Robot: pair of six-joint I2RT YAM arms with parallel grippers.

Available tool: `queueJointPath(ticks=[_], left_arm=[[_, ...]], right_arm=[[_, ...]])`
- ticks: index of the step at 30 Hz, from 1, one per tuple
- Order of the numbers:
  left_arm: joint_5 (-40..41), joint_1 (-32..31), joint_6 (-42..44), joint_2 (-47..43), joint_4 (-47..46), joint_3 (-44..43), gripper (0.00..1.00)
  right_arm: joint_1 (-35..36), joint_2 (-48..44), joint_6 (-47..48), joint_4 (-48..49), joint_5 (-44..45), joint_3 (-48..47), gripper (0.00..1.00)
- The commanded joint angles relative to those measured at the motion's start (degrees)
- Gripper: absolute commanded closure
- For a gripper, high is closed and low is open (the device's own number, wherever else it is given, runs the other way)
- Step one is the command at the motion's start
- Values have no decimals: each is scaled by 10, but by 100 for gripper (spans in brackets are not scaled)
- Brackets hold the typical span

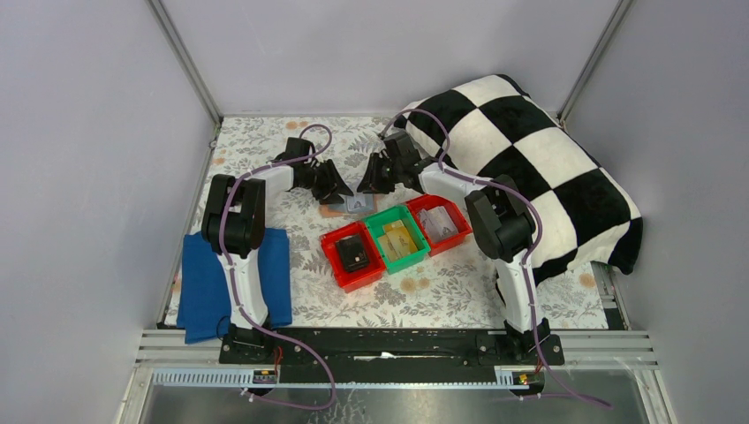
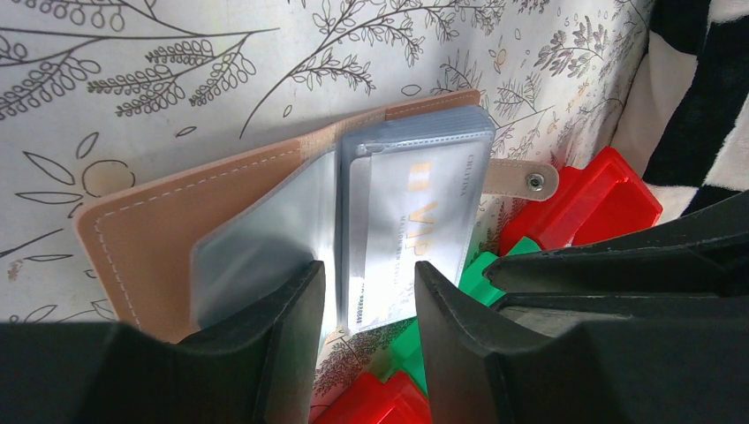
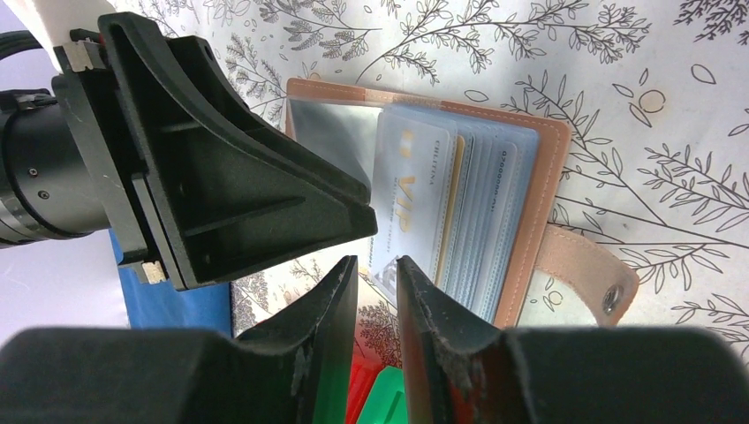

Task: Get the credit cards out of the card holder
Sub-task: Remove the credit card from the card holder.

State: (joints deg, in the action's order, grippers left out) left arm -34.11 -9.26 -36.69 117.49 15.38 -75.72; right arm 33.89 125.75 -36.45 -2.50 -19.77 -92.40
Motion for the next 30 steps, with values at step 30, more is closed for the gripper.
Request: queueJointPath(ticks=[30], left_arm=[[-5, 4, 2, -21, -14, 2, 54]], right_arm=[[6, 15, 15, -8, 22, -8, 70]])
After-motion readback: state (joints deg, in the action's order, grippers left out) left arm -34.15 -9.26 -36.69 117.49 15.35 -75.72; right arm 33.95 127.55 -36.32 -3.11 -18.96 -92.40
